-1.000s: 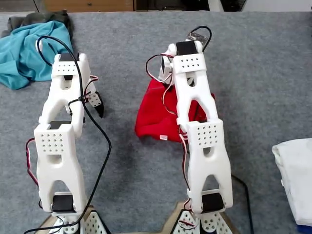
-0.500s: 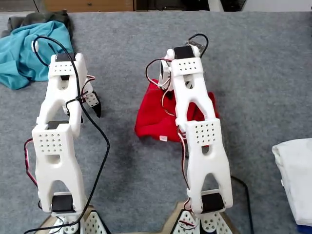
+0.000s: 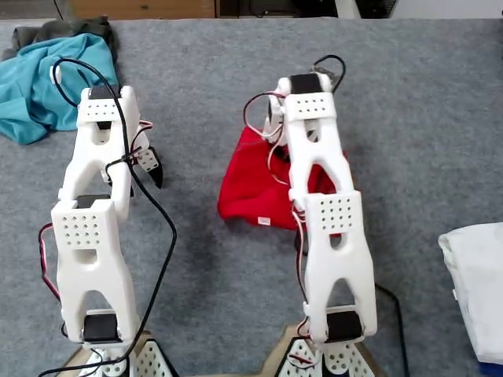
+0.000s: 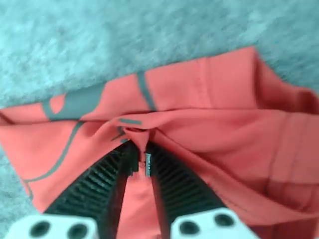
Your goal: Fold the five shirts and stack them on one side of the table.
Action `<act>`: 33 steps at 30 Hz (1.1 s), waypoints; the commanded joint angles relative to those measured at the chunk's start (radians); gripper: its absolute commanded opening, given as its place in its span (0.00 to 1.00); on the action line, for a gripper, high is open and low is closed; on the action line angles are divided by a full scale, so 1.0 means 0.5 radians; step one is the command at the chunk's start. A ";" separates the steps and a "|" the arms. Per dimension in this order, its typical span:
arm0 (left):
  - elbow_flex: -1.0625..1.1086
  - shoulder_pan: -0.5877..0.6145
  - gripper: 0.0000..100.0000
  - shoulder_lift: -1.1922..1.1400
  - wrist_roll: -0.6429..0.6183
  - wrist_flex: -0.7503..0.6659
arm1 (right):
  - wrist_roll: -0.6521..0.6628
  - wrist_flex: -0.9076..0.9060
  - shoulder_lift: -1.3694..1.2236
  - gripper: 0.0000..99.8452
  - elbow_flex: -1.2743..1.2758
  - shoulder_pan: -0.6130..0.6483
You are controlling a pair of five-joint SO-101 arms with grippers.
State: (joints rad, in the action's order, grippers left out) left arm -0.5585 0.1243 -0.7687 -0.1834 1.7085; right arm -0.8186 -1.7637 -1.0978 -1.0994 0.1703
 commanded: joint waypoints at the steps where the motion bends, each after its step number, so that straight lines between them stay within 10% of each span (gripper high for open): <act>1: -0.003 0.012 0.21 0.118 0.015 -0.015 | 0.012 -0.043 0.275 0.01 -0.087 -0.057; 33: 0.000 0.009 0.21 0.118 0.015 -0.015 | 0.476 -0.040 1.855 0.01 1.975 -0.100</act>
State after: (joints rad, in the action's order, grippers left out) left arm -0.5585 0.1243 -0.7687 -0.1834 1.7085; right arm -0.6038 -1.7637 -0.2693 -0.1557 0.1412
